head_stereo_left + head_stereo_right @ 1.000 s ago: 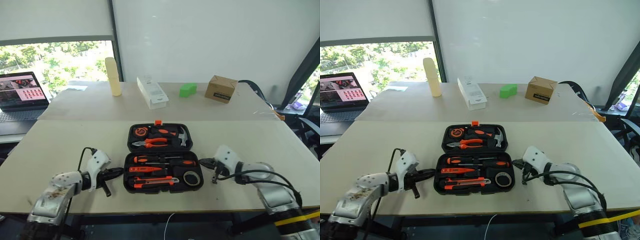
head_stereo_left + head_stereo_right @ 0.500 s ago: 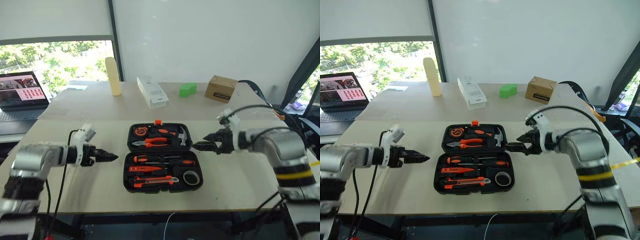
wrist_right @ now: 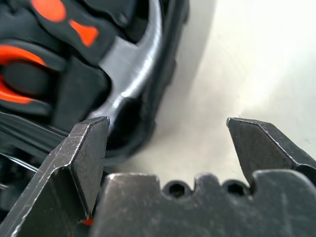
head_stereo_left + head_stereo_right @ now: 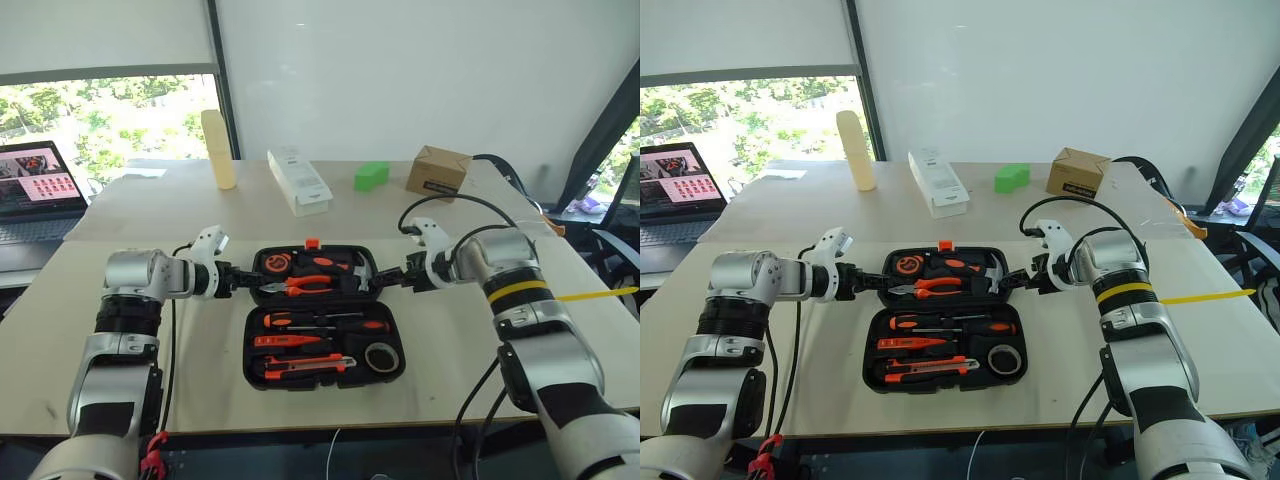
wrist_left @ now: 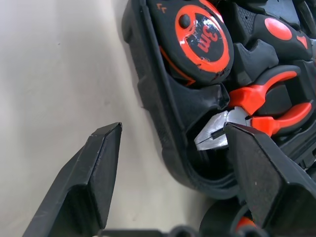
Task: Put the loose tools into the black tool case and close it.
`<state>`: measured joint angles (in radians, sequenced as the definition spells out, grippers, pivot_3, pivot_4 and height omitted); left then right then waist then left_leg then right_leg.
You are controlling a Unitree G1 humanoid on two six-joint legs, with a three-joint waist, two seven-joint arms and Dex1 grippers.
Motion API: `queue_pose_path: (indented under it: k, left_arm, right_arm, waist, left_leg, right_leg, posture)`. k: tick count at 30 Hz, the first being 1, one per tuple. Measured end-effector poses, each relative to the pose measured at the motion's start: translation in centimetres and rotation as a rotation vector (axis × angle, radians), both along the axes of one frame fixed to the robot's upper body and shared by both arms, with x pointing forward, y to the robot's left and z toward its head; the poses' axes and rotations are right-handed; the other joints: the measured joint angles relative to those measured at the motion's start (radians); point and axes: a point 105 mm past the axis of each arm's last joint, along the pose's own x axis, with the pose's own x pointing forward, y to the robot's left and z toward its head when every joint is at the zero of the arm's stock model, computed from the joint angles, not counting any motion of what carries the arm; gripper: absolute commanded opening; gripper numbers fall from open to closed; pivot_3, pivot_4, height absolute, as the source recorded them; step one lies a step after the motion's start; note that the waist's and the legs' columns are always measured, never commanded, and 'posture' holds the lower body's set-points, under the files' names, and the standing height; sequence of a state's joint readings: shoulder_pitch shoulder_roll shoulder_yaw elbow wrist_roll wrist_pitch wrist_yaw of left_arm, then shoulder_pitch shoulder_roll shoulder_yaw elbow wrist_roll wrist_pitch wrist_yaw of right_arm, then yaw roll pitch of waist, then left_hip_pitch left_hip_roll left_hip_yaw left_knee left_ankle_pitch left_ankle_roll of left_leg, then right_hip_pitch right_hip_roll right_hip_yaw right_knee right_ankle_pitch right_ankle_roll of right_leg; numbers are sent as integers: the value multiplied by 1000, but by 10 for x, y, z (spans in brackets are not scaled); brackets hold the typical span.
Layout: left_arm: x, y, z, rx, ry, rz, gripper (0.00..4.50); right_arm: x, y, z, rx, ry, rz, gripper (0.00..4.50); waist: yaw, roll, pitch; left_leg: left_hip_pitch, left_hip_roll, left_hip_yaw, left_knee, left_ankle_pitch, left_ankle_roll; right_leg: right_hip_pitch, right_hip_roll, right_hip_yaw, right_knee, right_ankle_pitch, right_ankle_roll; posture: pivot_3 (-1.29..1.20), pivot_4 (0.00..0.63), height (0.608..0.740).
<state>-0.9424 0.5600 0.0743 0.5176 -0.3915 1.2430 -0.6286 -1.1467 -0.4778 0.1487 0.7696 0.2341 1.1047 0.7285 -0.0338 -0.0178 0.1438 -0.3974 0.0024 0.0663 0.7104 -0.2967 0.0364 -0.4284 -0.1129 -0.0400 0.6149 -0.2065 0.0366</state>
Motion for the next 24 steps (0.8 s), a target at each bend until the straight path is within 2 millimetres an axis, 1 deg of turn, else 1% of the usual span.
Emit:
queue_pose_path:
  k: [1, 2, 3, 4, 6, 7, 8, 9, 11, 13, 14, 15, 16, 20, 22, 24]
  left_arm:
    - [-1, -1, -1, 8, 6, -5, 3556]
    - [-2, 0, -3, 15, 14, -8, 3649]
    - [-2, 1, -3, 18, 15, -9, 3649]
    - [-2, 4, -2, 27, 16, -6, 3649]
    - [-4, 8, -2, 38, 21, 1, 3156]
    - [-5, 12, -2, 44, 31, 8, 3055]
    - [-6, 15, -4, 49, 39, 15, 2738]
    - [-7, 16, -5, 51, 44, 17, 2229]
    - [-8, 15, -3, 43, 37, 7, 1566]
    - [-8, 13, -2, 39, 28, -2, 822]
    - [-9, 11, -2, 32, 28, -6, 571]
    - [-9, 10, -3, 25, 26, -9, 148]
    - [-10, 10, -4, 14, 29, -6, 58]
    - [-9, 11, -6, -19, 20, 15, 58]
    - [-8, 11, -8, -61, -8, 29, 58]
    - [-7, 10, -9, -115, -62, 36, 58]
  right_arm:
    - [0, 1, -2, 0, 5, 5, 4446]
    - [1, 3, -4, -2, 6, 10, 3939]
    - [1, 6, -5, -3, 7, 16, 3779]
    - [2, 8, -6, -2, 4, 22, 3398]
    - [4, 11, -4, -7, -10, 30, 2696]
    - [5, 12, -4, -8, -15, 30, 2430]
    - [6, 12, -3, -10, -20, 31, 2135]
    - [7, 13, -3, -9, -22, 32, 1675]
    - [8, 17, -3, -13, -26, 41, 1056]
    - [8, 22, -4, -7, -31, 55, 300]
    - [8, 22, -4, -7, -32, 56, 72]
    - [8, 22, -4, -5, -31, 58, 0]
    - [8, 22, -4, -2, -30, 60, 0]
    - [10, 22, -6, 13, -57, 70, 0]
    - [9, 21, -6, 45, -120, 108, 0]
    - [7, 15, -6, 63, -197, 146, 0]
  waist:
    - [-3, 0, 0]
    - [-6, 0, 0]
    - [-9, 0, 0]
    - [-11, 0, 0]
    - [-14, 0, 0]
    - [-14, 0, 0]
    - [-14, 0, 0]
    - [-13, 0, 0]
    - [-9, 0, 0]
    - [-9, 0, 0]
    - [-10, 0, 0]
    - [-10, 0, 0]
    - [-10, 0, 0]
    - [-10, 0, 0]
    - [-8, 0, 0]
    - [-3, 0, 0]
  left_leg:
    - [0, 0, 0, 0, 0, 0]
    - [0, 0, 0, 0, 1, -1]
    - [0, 0, -1, 0, 1, -1]
    - [0, 0, -1, 0, 1, -2]
    - [1, 0, -1, 0, 1, -2]
    - [1, 0, -1, 0, 1, -2]
    - [1, 0, -1, 0, 1, -2]
    - [2, 0, -1, 0, 1, -2]
    - [1, -1, -2, 1, 1, -2]
    - [2, -1, -2, 1, 1, -2]
    - [3, -1, -2, 1, 1, -2]
    - [4, -1, -2, 1, 1, -2]
    - [6, -1, -2, 0, 1, -2]
    - [8, -1, -2, 0, 1, -2]
    - [8, -1, -2, 1, 1, -2]
    - [7, 0, -2, 1, 1, -2]
  right_leg:
    - [0, 0, 0, 0, 0, 0]
    - [0, 0, 0, 1, 0, 0]
    - [0, 0, 0, 1, 0, 0]
    - [0, 0, 0, 1, 0, 0]
    - [0, 0, 0, 2, 0, 0]
    - [0, 0, 1, 3, 0, 0]
    - [0, 0, 1, 3, 0, 0]
    - [0, 0, 1, 3, 0, 0]
    - [0, -1, 1, 4, 0, 0]
    - [0, -1, 1, 5, 0, 0]
    - [1, -1, 1, 6, 0, 0]
    - [1, -1, 1, 8, 0, 0]
    - [2, -1, 2, 8, 0, 0]
    - [4, -1, 2, 9, 0, 0]
    - [4, -2, 3, 9, 0, 0]
    - [3, -3, 3, 10, 0, 0]
  posture:
    - [0, 150, 740]
    - [0, 150, 740]
    - [0, 150, 740]
    - [0, 150, 740]
    - [0, 150, 740]
    - [0, 150, 740]
    - [0, 150, 740]
    - [0, 150, 740]
    - [0, 150, 740]
    - [0, 150, 740]
    - [0, 150, 740]
    - [0, 150, 740]
    - [0, 150, 740]
    - [0, 150, 740]
    - [0, 150, 740]
    - [0, 150, 740]
